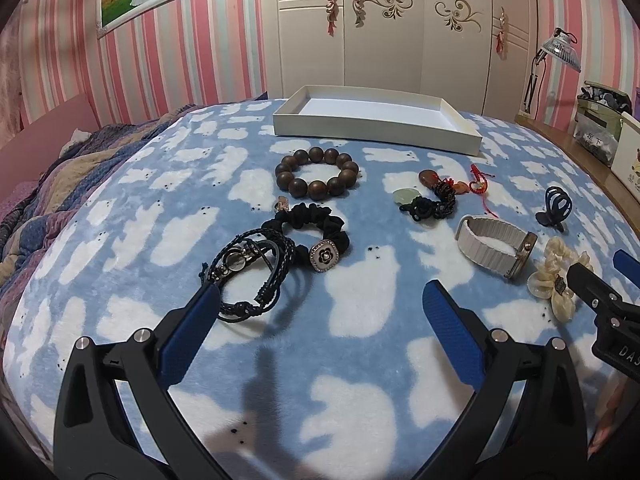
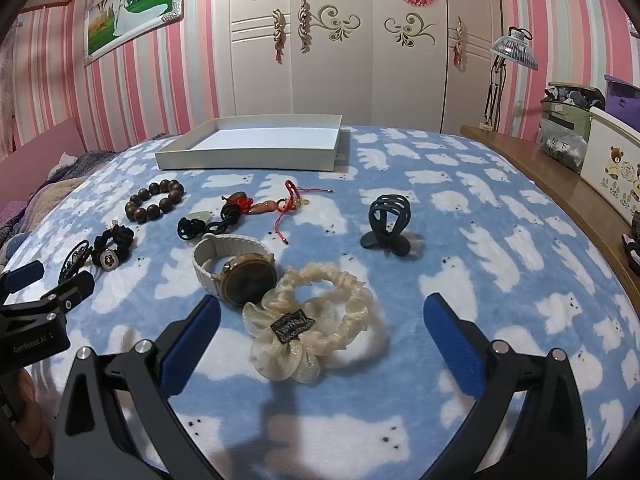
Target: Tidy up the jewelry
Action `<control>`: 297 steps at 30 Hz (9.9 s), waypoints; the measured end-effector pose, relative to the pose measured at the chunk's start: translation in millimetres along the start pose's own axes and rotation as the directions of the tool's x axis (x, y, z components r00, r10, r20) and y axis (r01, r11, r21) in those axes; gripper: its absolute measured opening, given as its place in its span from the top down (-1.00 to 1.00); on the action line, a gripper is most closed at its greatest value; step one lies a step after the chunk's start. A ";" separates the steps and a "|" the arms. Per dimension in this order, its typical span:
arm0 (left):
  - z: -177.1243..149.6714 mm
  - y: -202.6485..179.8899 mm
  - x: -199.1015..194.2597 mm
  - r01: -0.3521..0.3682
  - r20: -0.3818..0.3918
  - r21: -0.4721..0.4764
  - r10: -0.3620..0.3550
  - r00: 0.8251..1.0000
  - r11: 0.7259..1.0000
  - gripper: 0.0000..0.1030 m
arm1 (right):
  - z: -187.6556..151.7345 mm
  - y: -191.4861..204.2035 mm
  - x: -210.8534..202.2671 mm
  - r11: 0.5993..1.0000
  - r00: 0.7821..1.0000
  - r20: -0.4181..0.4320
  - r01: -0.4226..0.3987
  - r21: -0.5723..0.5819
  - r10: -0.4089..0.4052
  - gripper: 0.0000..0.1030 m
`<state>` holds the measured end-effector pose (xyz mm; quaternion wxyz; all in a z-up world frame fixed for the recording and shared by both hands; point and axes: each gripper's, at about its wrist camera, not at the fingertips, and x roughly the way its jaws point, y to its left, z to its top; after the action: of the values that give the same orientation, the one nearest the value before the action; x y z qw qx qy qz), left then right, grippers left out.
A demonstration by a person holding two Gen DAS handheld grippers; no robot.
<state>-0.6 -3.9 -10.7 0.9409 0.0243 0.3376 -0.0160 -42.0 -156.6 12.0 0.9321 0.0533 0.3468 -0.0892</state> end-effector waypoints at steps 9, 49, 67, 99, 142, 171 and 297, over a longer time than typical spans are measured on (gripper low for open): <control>0.3 0.1 1.3 0.004 -0.004 -0.001 -0.004 1.000 1.000 -0.94 | -0.8 0.2 -0.6 1.000 1.000 0.002 0.003 -0.001 -0.003 -0.97; -0.1 1.3 3.4 0.016 -0.015 -0.003 -0.016 1.000 1.000 -0.94 | -1.5 -0.1 -0.4 1.000 1.000 0.000 0.009 -0.007 -0.009 -0.97; -0.2 7.1 9.9 0.041 -0.045 -0.026 -0.042 0.998 0.999 -0.94 | -3.3 -1.0 0.3 1.000 1.000 -0.010 0.010 -0.005 -0.010 -0.97; 94.6 29.4 2.6 0.073 -0.082 0.032 -0.070 0.994 0.997 -0.94 | 88.2 -4.0 6.2 0.998 0.999 0.012 0.031 -0.050 -0.031 -0.97; 145.4 40.2 210.2 0.119 -0.531 -0.015 -0.108 0.840 0.993 0.08 | 130.3 29.0 192.8 0.995 0.832 -0.554 -0.082 -0.054 0.039 0.07; 153.4 30.0 216.4 0.123 -0.495 -0.030 -0.121 0.860 0.992 0.66 | 146.6 24.1 194.3 0.985 0.859 -0.496 -0.170 -0.041 0.127 0.85; 319.7 11.5 212.7 0.032 -0.154 0.076 -0.020 0.988 0.997 -0.94 | 314.4 -19.1 233.4 0.991 0.964 -0.235 0.109 -0.080 -0.125 -0.79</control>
<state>366.9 -13.4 100.9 0.9102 0.0580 0.4081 -0.0397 327.9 -256.1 95.2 0.8779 0.0120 0.4618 -0.1256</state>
